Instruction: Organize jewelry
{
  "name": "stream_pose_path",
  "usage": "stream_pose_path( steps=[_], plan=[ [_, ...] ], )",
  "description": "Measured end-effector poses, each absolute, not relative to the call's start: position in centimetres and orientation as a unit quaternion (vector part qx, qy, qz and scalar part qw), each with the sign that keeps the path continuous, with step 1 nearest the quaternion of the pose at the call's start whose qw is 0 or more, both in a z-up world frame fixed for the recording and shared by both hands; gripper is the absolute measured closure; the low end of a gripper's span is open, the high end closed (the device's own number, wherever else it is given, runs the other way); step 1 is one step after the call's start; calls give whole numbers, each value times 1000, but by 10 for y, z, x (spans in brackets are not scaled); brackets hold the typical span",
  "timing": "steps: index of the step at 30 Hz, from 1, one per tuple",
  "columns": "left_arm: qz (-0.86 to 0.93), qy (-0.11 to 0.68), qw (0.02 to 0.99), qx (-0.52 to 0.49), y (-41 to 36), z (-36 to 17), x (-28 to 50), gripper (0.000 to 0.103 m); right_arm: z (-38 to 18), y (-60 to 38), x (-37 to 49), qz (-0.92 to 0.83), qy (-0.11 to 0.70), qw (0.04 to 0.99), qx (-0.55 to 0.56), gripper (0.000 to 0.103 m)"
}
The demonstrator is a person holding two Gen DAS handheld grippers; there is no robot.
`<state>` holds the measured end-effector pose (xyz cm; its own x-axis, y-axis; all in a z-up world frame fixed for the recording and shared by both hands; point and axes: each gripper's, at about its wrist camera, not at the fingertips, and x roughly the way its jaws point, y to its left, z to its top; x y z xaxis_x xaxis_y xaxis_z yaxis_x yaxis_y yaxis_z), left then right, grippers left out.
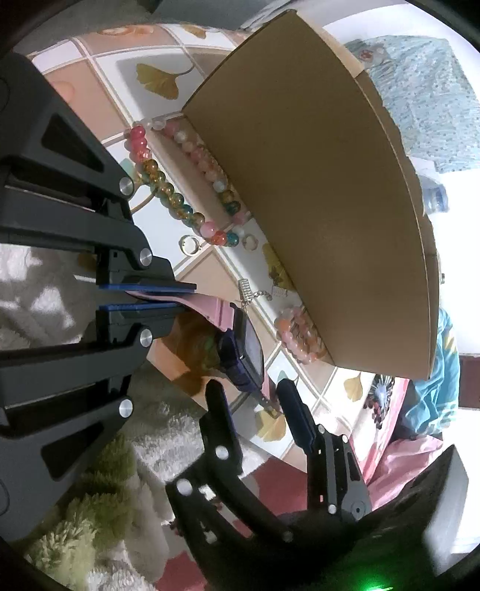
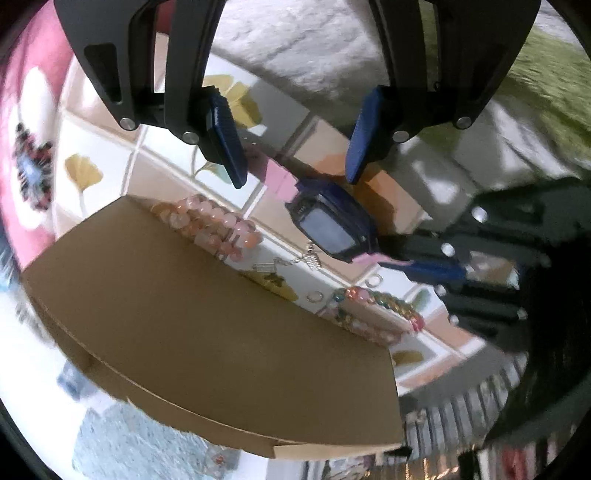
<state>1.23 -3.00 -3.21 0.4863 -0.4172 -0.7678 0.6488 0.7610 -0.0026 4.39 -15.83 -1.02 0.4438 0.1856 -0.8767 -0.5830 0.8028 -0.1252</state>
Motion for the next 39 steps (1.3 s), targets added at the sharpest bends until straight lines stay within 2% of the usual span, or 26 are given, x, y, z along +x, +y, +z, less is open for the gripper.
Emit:
stream_pose_path(
  steps=[2,6,9,18,28,35,39],
  plan=[
    [-316,401,848,140,-29,-32,14,99,-11,-157,43,231,465,825,-225,57],
    [-311,400,850,142,-30,-32,15,99,-8,-163,44,211,456,837,-217,82],
    [-296,397,856,150,-33,-30,18,100,-5,-164,45,197,438,852,-210,94],
    [-286,353,882,126,-22,18,25,100,27,-171,51,207,395,878,-173,97],
    [-296,349,884,97,-19,61,31,100,57,-198,61,265,385,880,-79,98],
    [-306,308,895,99,-13,116,33,100,112,-198,67,271,347,894,-84,98],
    [-279,317,900,112,-11,140,74,100,131,-190,119,287,391,872,-68,98]
  ],
)
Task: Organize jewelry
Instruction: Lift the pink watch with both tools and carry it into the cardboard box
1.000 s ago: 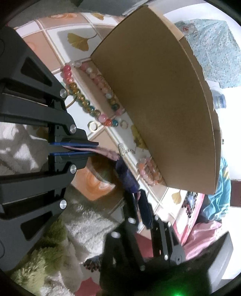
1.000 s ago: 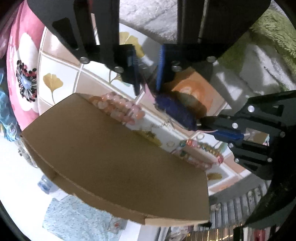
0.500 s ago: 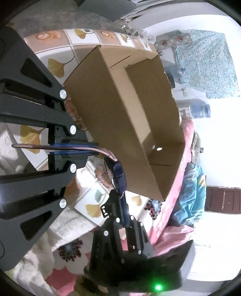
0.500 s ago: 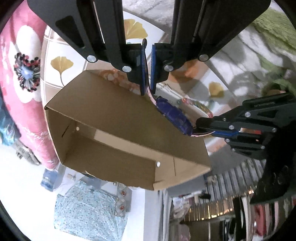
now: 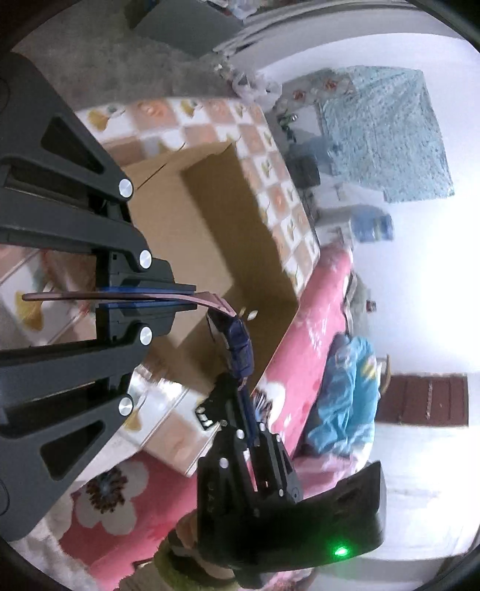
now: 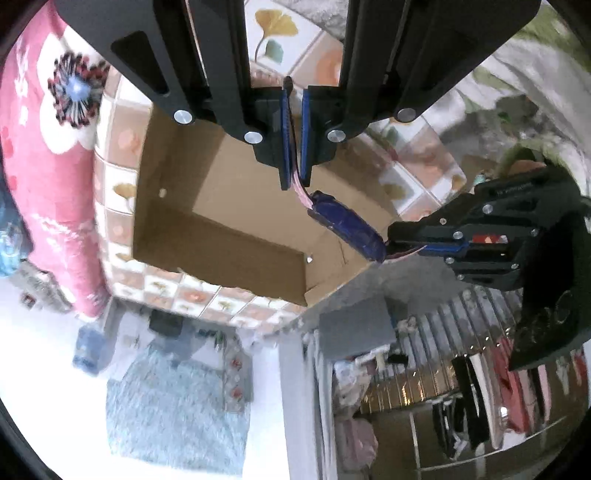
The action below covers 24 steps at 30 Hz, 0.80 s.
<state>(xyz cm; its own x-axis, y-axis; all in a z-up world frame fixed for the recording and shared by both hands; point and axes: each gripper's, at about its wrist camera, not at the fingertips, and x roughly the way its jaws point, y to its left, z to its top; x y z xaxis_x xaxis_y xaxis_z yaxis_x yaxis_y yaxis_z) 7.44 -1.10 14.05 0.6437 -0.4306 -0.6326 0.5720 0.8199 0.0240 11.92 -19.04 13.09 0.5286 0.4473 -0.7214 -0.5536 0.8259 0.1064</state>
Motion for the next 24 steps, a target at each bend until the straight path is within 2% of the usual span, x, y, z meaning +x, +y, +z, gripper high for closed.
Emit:
stream_pose_path(
  steps=[5,8,11,18,21,23,24],
  plan=[
    [-252,405,873,98,-10,123,150,100,109,-177,205,287,480,827,-60,98],
    [-232,468,848,92,-8,96,196,100,72,-165,260,289,549,781,-63,98],
    [-218,528,817,82,-6,66,235,100,44,-155,295,279,585,757,-84,98],
    [-187,579,788,97,-8,34,279,100,3,-141,353,261,634,721,-103,94],
    [-172,589,784,97,-8,26,293,98,-5,-140,366,247,637,724,-102,84],
    [-170,590,784,93,-9,26,297,92,-5,-139,367,245,632,728,-98,76],
    [-171,587,786,93,-10,27,299,82,-4,-139,369,244,629,732,-95,71]
  ],
)
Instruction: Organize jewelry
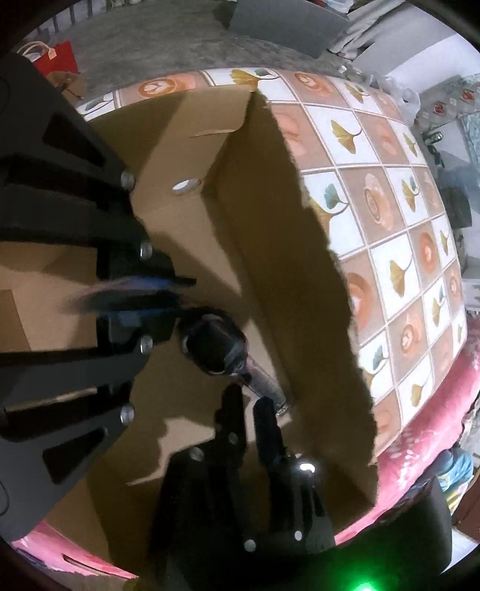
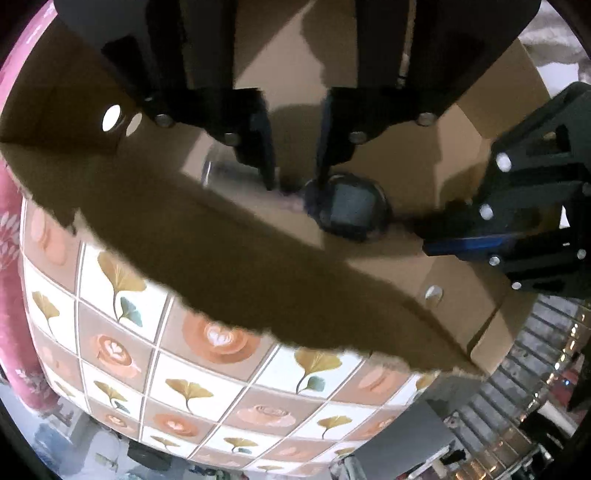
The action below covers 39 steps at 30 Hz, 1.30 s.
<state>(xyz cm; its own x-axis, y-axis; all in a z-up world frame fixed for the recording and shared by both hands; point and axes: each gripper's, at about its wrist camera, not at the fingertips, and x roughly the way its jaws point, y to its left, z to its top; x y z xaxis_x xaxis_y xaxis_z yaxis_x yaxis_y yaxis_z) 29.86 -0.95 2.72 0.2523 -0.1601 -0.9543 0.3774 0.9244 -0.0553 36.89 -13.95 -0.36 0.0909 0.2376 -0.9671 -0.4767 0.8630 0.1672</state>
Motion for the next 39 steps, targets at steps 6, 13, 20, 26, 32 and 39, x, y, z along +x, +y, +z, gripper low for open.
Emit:
stream_pose_path(
  steps=[6,13,20,26,32,39],
  plan=[
    [-170,552,810,102,-10,40,293,66,2,-143,367,240,605,754,-96,67],
    [-166,496,845,112,-2,66,274,58,19,-157,359,242,582,773,-71,67],
    [-159,429,881,118,18,91,240,42,16,-163,351,267,608,747,-34,68],
    [-145,393,900,120,42,86,211,34,-4,-154,346,270,653,707,19,68],
    [-141,388,906,95,67,73,195,34,-19,-137,347,250,679,689,43,68],
    [-143,389,906,85,85,58,183,34,-30,-128,350,227,686,688,61,68]
  ],
)
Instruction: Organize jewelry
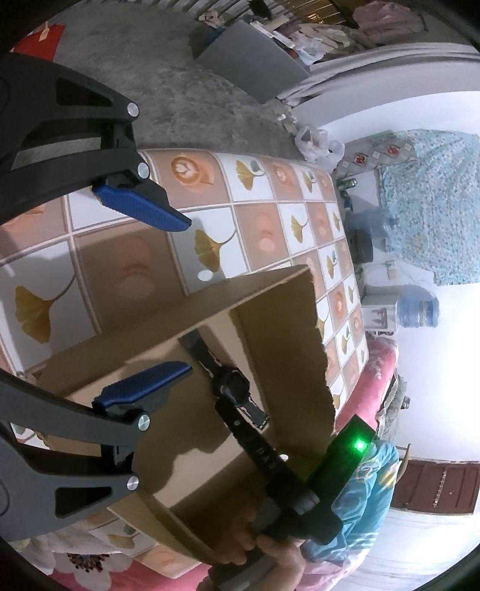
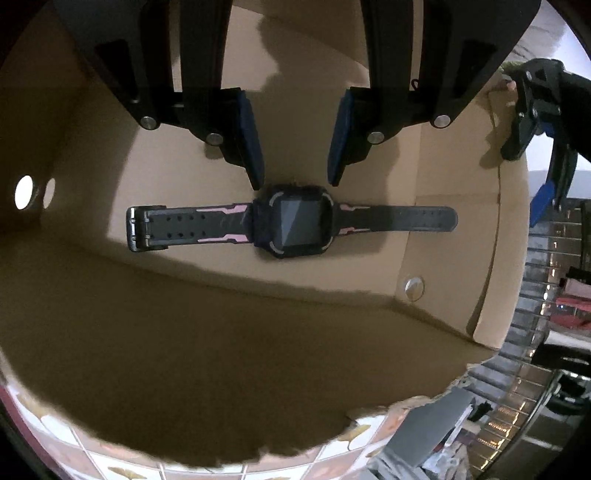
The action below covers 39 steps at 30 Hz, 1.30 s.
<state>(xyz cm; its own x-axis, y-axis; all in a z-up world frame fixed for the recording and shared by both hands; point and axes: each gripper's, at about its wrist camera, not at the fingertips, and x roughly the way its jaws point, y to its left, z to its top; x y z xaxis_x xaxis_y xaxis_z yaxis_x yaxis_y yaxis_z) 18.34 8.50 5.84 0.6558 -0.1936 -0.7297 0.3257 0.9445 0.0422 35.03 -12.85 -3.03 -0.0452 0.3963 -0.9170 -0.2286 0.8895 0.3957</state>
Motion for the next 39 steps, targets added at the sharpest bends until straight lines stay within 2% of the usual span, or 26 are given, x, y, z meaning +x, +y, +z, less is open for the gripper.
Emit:
stream_pose_path(
  steps=[6,17,27,39],
  plan=[
    [-148,386,907,76,90,56,178,34,-32,-122,349,224,687,686,80,75],
    [-153,381,909,76,83,59,176,34,-41,-115,348,226,698,672,103,82],
    [-154,381,909,74,82,59,176,34,-51,-126,351,224,704,662,127,97],
    [-152,378,910,74,84,60,176,34,-38,-125,340,237,683,680,121,100]
  ],
)
